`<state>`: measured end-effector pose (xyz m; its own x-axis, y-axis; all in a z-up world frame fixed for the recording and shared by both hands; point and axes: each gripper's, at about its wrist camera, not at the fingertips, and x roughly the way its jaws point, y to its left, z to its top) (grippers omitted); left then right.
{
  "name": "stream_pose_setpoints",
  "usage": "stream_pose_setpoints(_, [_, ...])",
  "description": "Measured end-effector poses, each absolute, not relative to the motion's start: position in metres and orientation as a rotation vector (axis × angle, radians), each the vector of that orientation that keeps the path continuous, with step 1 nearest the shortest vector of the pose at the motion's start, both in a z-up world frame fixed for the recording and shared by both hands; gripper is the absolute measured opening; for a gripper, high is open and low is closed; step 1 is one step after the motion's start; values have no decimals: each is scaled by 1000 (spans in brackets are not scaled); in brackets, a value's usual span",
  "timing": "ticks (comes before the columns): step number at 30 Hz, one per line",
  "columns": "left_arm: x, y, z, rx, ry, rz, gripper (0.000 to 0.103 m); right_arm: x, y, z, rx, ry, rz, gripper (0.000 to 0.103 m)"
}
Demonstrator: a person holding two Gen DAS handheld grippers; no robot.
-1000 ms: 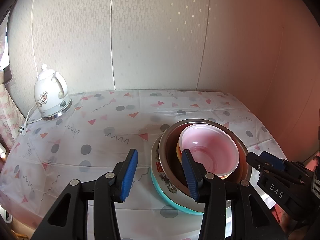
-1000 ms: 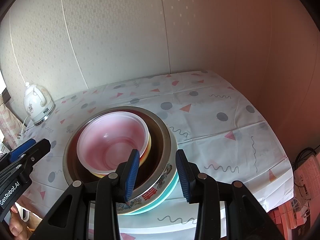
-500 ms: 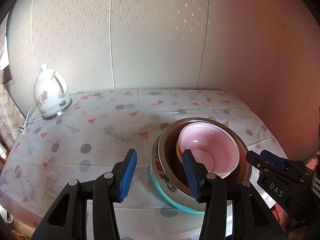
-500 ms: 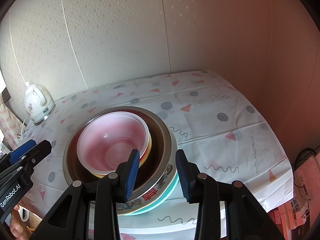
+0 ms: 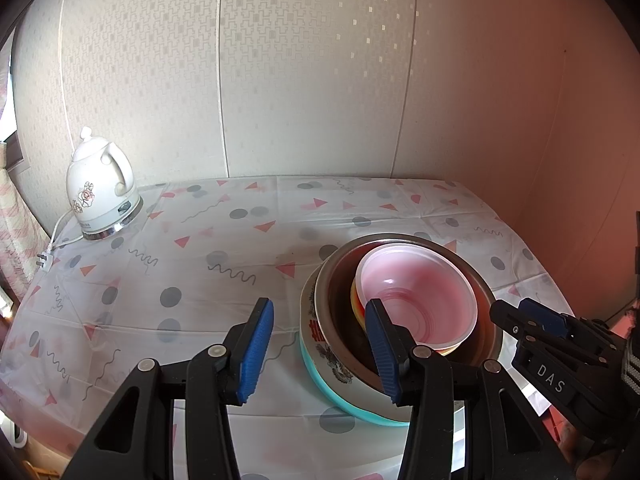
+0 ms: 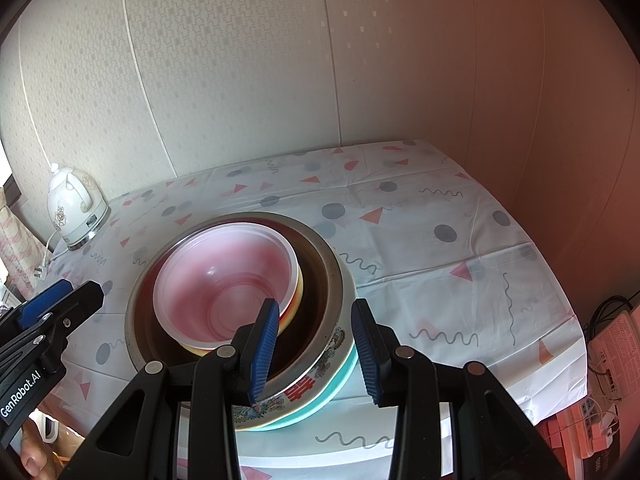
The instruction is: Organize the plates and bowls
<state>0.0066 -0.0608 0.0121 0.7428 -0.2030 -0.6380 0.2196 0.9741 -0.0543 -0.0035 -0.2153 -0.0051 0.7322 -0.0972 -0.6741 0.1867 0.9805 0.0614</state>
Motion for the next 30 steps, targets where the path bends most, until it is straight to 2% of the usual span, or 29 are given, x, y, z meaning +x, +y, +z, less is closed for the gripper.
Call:
stream_pose_setpoints(26, [10,-64,10,17,704,-258,51,-1,-217,-12,131,748,-153,38])
stream_pose_setpoints(28, [11,-63,10,5,706,-271,51,-1,-218,-12,134,749,-154,38])
stream_pose_setpoints(30, [10,-64,11,-5,695,-285,44,0,-219,-12,137,747,-155,38])
